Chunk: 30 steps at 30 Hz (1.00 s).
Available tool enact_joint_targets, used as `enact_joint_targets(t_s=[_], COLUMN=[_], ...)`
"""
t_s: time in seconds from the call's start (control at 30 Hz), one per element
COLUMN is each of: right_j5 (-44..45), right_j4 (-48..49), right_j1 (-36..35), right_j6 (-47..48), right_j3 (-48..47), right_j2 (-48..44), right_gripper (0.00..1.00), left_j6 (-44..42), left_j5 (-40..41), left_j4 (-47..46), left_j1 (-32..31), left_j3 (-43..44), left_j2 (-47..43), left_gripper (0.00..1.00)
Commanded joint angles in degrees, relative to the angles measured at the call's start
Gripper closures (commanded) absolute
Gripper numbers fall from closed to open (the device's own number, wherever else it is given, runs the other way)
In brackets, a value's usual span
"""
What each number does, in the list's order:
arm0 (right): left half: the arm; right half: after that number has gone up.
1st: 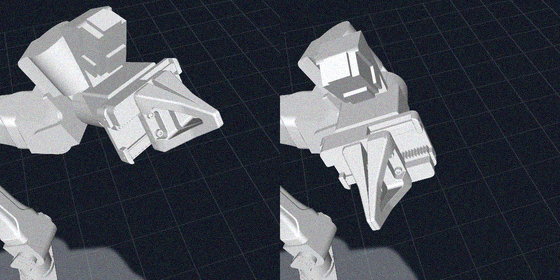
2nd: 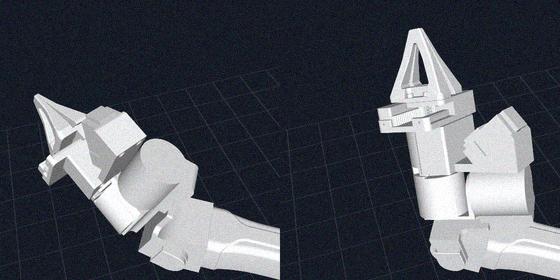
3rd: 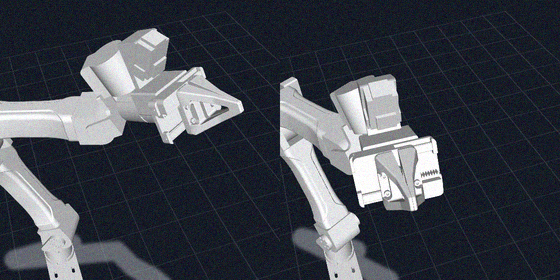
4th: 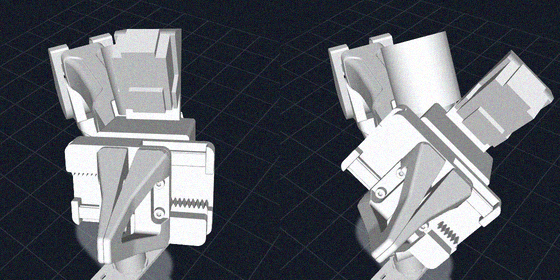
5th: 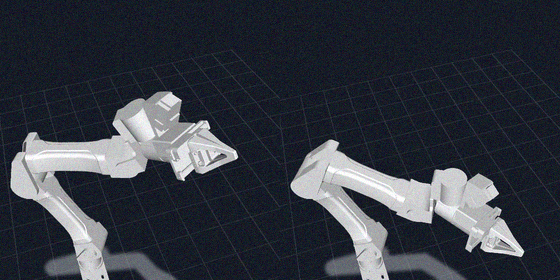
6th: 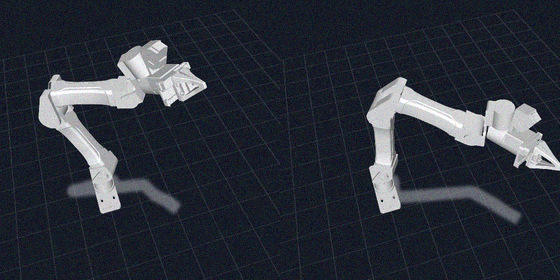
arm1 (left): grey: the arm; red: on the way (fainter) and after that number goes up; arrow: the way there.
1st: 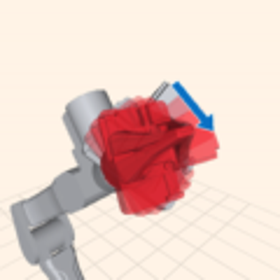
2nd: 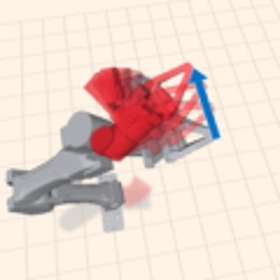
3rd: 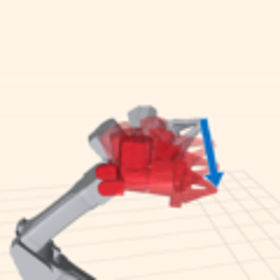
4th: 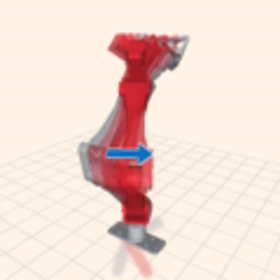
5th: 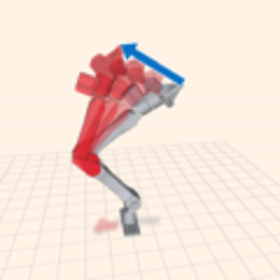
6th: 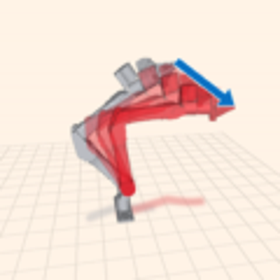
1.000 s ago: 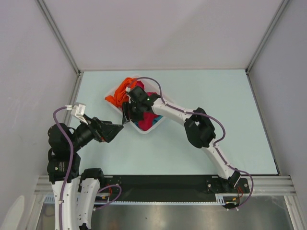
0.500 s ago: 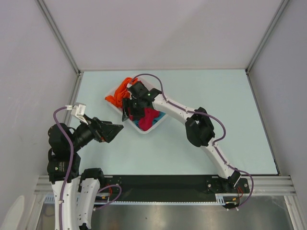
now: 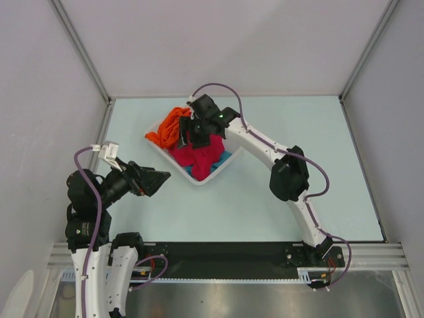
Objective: Fold and stack the t-shirts
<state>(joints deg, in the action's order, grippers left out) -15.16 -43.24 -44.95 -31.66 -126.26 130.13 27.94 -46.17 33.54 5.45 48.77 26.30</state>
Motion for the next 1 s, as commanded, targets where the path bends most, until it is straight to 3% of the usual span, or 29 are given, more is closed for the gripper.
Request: enact_joint_targets(t_s=[0.0,0.57,0.63,0.67,0.7,0.97], right_j5=[2.41,3.03,2.59,2.07,1.98,6.54], right_j4=[-1.05,4.75,4.57,4.83,4.84,1.77], right_j1=[2.05,2.94,2.67,2.67,2.76,4.34], right_j6=[1.69,3.00,3.53,3.88,3.97,5.55], right_j3=[-0.05,16.92,16.83,16.83,16.57,13.85], right_j2=[-5.14,-3.04,-2.86,-3.03,-3.12,-9.26], right_gripper=[0.31,0.33,0.43,0.60,1.00,1.00], left_j6=[-1.14,-1.05,-1.14,-1.05,-1.14,-1.66], left_j5=[0.38,0.65,0.47,0.38,0.38,0.64], left_j4=[-2.43,-3.39,-3.31,-3.31,-3.31,-2.34], left_j1=[0.52,0.44,0.52,0.52,0.52,0.52], left_j3=[1.06,-1.75,-1.93,-1.93,-1.93,-1.84], left_j2=[0.76,0.15,0.06,0.06,-0.11,-0.73], left_gripper=[0.00,0.00,0.00,0.00,0.00,0.00])
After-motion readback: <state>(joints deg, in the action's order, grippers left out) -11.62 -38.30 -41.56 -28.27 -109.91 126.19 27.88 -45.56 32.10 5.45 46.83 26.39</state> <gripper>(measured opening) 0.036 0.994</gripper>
